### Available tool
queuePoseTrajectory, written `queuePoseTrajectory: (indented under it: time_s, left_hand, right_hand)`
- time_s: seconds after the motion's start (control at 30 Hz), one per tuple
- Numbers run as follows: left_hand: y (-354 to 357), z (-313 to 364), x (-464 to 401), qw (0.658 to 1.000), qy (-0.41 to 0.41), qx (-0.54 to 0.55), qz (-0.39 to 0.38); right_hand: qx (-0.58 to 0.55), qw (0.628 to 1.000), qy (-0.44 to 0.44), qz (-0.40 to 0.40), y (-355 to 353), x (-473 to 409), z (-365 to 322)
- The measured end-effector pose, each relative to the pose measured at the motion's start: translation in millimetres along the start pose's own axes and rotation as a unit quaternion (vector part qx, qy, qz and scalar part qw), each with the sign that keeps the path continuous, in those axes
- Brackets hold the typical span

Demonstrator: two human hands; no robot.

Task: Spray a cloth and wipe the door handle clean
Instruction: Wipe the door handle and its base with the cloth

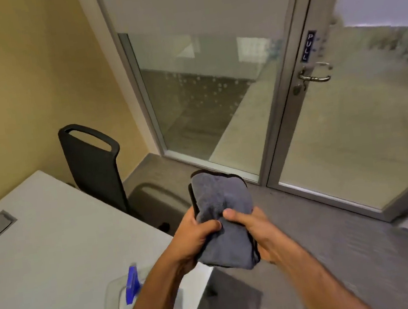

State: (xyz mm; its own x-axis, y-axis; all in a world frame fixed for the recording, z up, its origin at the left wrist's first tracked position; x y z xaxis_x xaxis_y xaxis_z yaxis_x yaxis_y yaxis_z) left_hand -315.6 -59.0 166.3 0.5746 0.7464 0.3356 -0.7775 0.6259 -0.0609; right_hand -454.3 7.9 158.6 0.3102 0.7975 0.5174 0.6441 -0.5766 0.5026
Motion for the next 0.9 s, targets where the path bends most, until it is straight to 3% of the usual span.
queuePoseTrajectory:
  time_s: [0.2, 0.4, 0.9]
  left_hand:
    - [104.3, 21.9, -40.8, 0.999, -0.027, -0.016, -0.033]
    - [174.5, 48.6, -82.0, 0.996, -0.023, 0.055, -0.072]
    - [206.4, 119.8, -293.8, 0.985, -0.012, 0.059, -0.161]
  right_hand:
    - [-0.019, 0.998, -0.055, 0.036, -97.0, 8.0, -64.9]
    - [-0.072, 0.991, -0.090, 0.068, -159.2, 3.8, -123.1]
    - [-0.197, 0.966, -0.146, 0.076, -176.5, -134.8, -241.8]
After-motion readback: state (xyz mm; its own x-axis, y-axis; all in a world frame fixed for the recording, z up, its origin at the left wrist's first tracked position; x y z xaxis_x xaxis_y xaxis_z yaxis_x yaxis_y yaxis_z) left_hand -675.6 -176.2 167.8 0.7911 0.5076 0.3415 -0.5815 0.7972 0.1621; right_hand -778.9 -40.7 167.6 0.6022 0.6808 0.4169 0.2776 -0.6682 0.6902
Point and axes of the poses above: each hand's wrist, its own x-axis away from the middle knuckle, its own y-axis out of the palm, z = x × y, the point moved 5 cm from there along -x, towards the middle knuckle, and after that the axes turned 15 degrees about -x, right-handed, at the moved point
